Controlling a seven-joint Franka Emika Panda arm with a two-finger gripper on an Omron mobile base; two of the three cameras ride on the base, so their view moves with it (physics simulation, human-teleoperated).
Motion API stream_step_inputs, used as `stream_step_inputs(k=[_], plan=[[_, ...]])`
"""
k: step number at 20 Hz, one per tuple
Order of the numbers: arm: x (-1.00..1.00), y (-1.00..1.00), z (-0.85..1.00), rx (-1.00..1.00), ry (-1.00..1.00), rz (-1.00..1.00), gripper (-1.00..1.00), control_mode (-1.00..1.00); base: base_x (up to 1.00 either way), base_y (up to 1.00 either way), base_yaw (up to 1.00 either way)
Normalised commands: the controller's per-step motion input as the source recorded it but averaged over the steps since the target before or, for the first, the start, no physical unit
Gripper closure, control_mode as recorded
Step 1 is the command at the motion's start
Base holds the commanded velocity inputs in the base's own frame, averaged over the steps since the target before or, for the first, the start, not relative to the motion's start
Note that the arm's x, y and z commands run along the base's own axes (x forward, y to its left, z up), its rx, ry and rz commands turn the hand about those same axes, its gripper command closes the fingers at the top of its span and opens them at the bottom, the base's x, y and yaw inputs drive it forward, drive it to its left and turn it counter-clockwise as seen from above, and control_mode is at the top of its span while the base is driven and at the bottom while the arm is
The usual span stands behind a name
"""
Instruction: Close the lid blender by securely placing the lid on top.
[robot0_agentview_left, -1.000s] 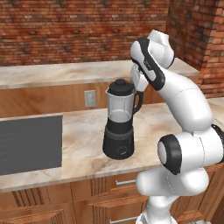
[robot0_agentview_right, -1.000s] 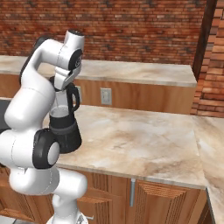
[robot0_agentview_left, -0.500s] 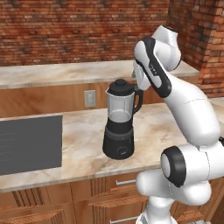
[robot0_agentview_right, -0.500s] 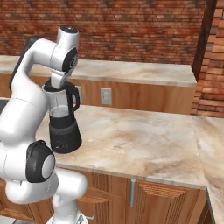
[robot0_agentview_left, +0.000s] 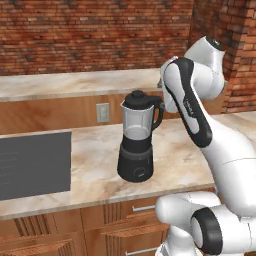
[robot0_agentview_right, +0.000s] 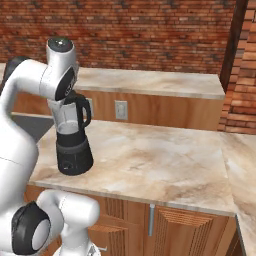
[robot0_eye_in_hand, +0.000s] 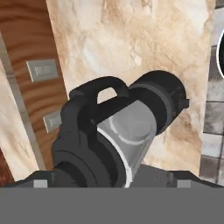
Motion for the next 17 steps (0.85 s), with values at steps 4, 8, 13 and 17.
stream_step_inputs(k=[4,8,13,17], plan=[[-0.72,-0.01,0.00,0.00,-0.15,-0.04,-1.00,-1.00,0.00,0.00,0.00],[-0.68,-0.27,-0.03,0.00,-0.06,-0.08,-1.00,-1.00,0.00,0.00,0.00],[-0.51,-0.62,-0.10,0.00,-0.03,-0.13,-1.00,-1.00,0.00,0.00,0.00],[0.00,-0.17,-0.01,-0.01,0.00,0.00,-1.00,-1.00,0.00,0.00,0.00]])
